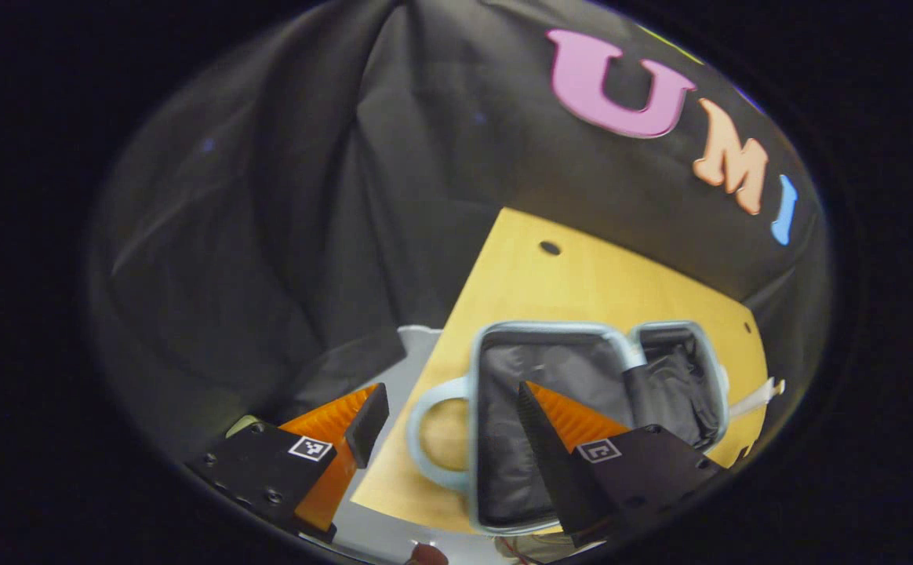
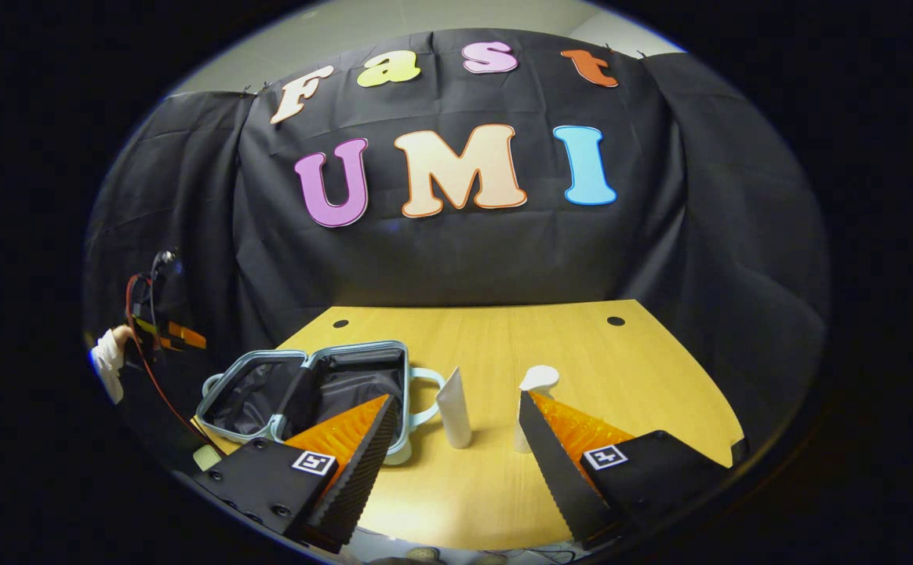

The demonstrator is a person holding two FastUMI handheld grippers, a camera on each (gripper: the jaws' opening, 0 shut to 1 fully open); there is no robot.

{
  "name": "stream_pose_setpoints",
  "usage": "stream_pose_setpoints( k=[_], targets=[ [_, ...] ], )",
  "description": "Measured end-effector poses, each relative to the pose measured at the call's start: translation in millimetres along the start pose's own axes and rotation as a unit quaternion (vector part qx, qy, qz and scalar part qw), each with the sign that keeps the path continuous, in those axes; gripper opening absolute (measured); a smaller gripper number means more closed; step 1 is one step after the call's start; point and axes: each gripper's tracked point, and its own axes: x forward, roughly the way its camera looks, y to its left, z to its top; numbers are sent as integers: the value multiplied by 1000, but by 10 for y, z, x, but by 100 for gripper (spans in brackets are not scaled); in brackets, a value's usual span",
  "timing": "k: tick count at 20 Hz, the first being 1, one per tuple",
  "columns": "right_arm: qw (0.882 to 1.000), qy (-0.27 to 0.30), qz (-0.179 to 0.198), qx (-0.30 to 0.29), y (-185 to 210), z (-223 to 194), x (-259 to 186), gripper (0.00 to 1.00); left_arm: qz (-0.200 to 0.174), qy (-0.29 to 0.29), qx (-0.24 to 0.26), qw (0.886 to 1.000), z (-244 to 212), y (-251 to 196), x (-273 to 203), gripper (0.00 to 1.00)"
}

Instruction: First open the suitcase, pack the skin care products into it, and then close the suitcase.

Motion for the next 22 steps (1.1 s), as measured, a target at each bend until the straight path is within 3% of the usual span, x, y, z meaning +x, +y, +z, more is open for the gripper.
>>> stream_pose_setpoints(
  k=[3,6,13,16,22],
  targets=[
    [1000,-4,-1,0,-169,19,60,98,-52,-52,18,997,191,-812,-321,96],
    [1000,-2,0,-7,-339,-31,150,98,-100,-132,40,985,349,-1666,-567,96],
    [999,16,34,-15,-571,-355,611,98,-219,-167,53,960,-271,-3664,-749,95],
    [998,16,49,-22,-688,-464,852,98,-234,-178,59,954,-577,-4182,-643,96],
    [995,24,87,-40,-859,-761,1252,99,-234,-162,96,954,-1223,-4908,-230,96]
  ],
)
